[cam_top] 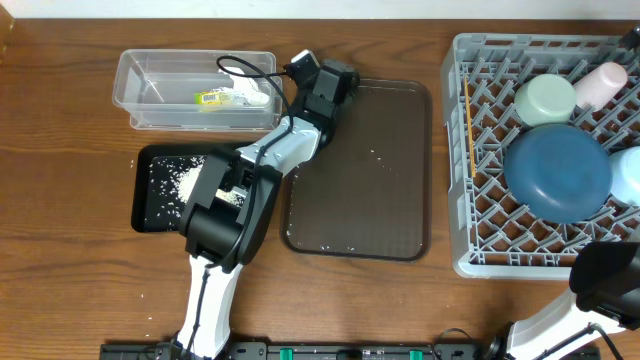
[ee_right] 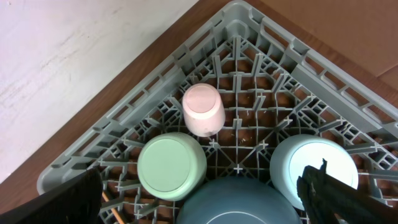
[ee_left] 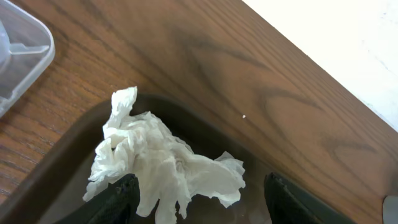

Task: Sort waste into correct bins and load items into the dishwasher rack
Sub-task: 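Return the left gripper to the tray and grasp the remaining tissue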

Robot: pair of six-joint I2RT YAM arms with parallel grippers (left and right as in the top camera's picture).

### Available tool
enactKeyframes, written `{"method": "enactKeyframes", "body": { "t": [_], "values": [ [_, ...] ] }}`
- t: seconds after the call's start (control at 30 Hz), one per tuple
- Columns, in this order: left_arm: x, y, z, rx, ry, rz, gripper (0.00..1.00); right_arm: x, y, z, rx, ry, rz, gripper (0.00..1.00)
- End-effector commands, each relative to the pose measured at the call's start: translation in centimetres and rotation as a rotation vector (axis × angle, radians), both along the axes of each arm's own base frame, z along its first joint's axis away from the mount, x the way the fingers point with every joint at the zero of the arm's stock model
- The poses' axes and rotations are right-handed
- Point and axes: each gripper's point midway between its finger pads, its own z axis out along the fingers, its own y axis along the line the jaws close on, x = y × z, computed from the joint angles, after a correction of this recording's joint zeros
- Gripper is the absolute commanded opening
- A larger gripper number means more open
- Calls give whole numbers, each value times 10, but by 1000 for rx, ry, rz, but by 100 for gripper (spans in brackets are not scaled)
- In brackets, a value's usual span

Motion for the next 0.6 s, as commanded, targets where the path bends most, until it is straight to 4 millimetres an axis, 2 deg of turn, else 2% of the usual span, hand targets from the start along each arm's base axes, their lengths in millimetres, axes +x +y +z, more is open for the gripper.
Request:
{"method": "enactKeyframes", "body": {
  "t": [0.0,0.07,0.37,0.57],
  "values": [
    [1,5,-16,0,18,39,66,-1,-1,-1,2,1,-11,99],
    [0,5,-19,-8,24,48,62,-1,-1,-1,2,1,-11,99],
    [3,4,-35,-48,25,82,63,-1,-1,-1,2,1,-11,99],
    [7,9,-35,-49,9,97,62,-1,-1,-1,2,1,-11,99]
  ]
}}
